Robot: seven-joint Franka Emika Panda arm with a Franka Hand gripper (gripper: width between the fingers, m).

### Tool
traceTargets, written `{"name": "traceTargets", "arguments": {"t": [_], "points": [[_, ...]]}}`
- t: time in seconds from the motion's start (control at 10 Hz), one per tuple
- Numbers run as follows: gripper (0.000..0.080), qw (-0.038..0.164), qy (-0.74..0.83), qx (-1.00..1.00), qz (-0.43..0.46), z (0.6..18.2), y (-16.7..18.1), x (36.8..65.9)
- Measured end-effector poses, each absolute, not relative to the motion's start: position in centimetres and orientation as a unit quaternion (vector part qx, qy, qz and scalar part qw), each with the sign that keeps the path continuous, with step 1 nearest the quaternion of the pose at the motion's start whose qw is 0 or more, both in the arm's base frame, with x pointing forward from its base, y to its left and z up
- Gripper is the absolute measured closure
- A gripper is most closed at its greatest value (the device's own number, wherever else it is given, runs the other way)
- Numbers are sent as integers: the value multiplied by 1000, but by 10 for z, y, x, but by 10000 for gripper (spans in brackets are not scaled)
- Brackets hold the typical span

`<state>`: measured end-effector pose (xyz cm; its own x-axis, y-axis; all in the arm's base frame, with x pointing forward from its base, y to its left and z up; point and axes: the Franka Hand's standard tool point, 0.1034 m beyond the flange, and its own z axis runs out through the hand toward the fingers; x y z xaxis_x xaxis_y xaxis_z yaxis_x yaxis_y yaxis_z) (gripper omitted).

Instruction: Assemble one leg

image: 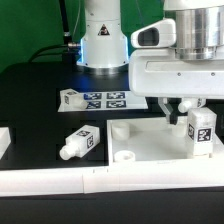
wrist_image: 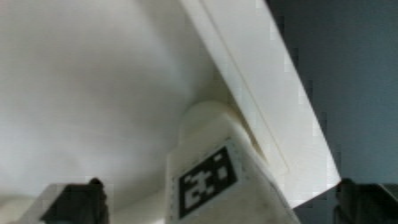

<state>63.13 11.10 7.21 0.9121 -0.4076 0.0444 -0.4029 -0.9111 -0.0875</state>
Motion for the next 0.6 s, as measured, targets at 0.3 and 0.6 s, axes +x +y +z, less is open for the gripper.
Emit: {"name": "traceTargets", "arguments": {"t": [0.3,0.6], "points": [[150,14,69,-997,-40,76,116,638],[318,18,123,-991,-41,76,115,640]]}}
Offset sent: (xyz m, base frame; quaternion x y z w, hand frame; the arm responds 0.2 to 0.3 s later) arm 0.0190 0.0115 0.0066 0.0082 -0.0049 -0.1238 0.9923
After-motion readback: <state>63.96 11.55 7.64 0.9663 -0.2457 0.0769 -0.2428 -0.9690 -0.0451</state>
